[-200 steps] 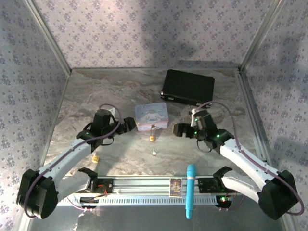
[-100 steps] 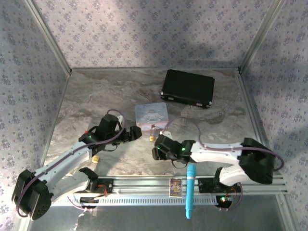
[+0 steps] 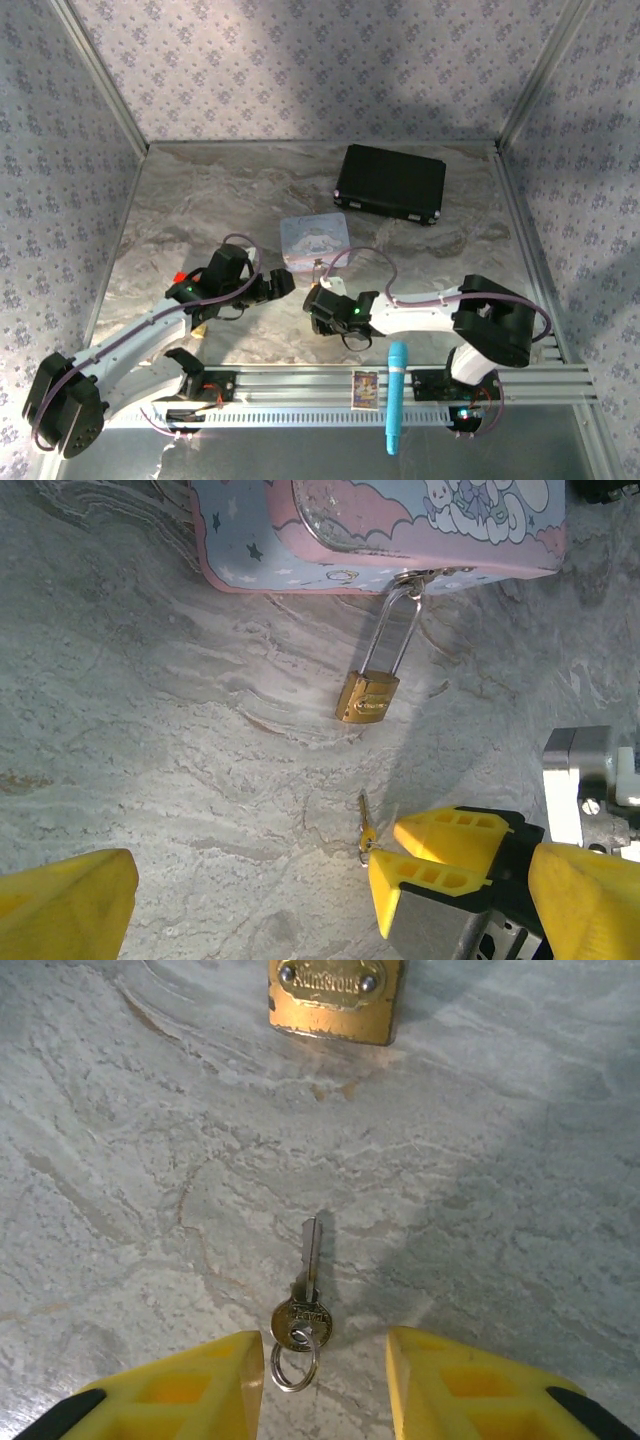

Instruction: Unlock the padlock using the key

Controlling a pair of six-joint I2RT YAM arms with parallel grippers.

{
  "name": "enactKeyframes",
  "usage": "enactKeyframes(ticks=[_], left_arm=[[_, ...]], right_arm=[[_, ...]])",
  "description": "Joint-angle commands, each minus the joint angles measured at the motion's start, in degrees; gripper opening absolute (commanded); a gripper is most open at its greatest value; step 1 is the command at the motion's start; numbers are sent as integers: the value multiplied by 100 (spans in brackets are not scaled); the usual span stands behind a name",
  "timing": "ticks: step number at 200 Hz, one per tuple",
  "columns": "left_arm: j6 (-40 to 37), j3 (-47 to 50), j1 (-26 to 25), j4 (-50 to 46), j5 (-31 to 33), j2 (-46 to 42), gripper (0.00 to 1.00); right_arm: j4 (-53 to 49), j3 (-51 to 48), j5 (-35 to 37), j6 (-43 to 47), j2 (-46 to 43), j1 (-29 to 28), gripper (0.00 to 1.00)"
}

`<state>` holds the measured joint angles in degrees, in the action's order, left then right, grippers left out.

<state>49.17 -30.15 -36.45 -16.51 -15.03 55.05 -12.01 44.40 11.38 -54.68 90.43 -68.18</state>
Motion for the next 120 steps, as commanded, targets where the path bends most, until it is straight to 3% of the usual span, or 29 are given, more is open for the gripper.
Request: enactKeyframes(ticks=[1, 85, 120], left_arm=[[43, -35, -46, 95, 68, -13, 100], [65, 9, -82, 122, 241, 71, 100], [86, 26, -91, 144, 265, 85, 100]], right_arm=[[-139, 156, 108, -131, 121, -37, 36], [-385, 446, 85, -109, 613, -125, 26], [-502, 566, -36, -103, 812, -186, 10]])
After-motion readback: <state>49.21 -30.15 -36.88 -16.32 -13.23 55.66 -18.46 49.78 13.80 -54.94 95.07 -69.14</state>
